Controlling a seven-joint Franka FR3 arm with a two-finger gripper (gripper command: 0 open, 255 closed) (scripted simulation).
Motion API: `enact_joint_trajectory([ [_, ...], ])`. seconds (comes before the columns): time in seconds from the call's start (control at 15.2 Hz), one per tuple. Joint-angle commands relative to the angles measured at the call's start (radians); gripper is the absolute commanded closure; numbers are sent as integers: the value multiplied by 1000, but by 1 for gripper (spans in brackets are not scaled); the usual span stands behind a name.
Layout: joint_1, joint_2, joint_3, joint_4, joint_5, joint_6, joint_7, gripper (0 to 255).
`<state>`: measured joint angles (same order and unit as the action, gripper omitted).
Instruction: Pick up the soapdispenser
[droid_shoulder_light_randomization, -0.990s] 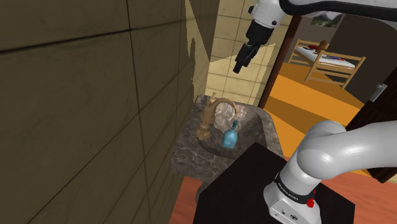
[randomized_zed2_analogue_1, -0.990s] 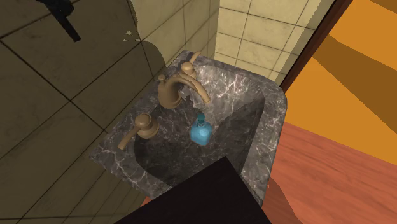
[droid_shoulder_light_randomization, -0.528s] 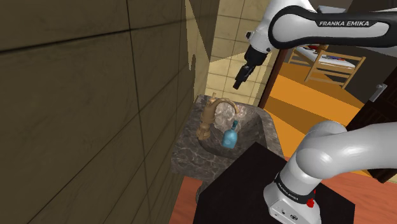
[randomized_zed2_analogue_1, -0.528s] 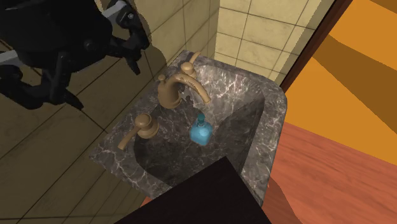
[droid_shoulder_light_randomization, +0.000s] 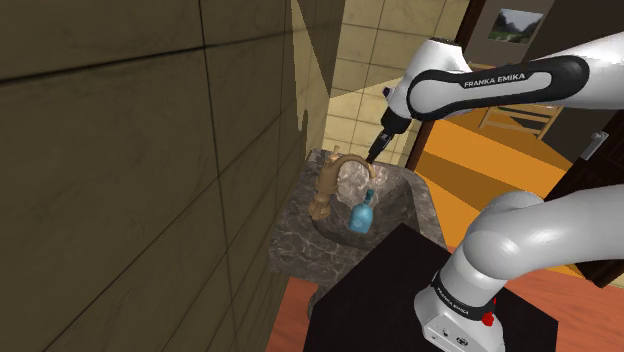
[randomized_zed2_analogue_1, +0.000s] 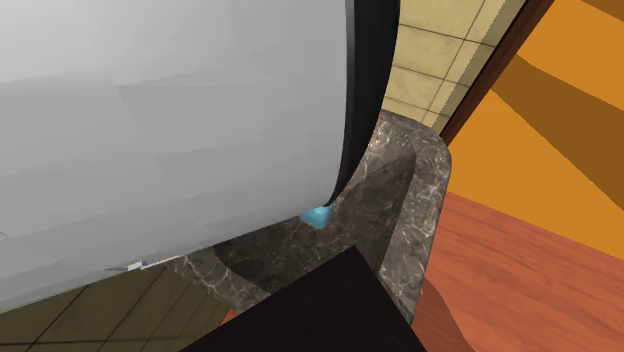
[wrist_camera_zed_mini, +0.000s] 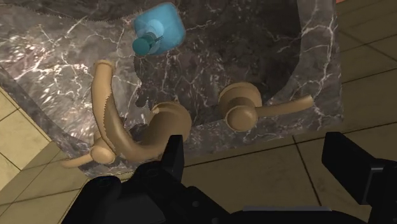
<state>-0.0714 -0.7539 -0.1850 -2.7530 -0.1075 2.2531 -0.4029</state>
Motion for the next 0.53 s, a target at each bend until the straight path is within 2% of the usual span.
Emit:
enact_joint_trajectory([
  [0.0, -12, 38, -33, -28, -17, 72, -34, 0],
  [0.46, -22, 270, -169, -82, -44, 371, -164, 0],
])
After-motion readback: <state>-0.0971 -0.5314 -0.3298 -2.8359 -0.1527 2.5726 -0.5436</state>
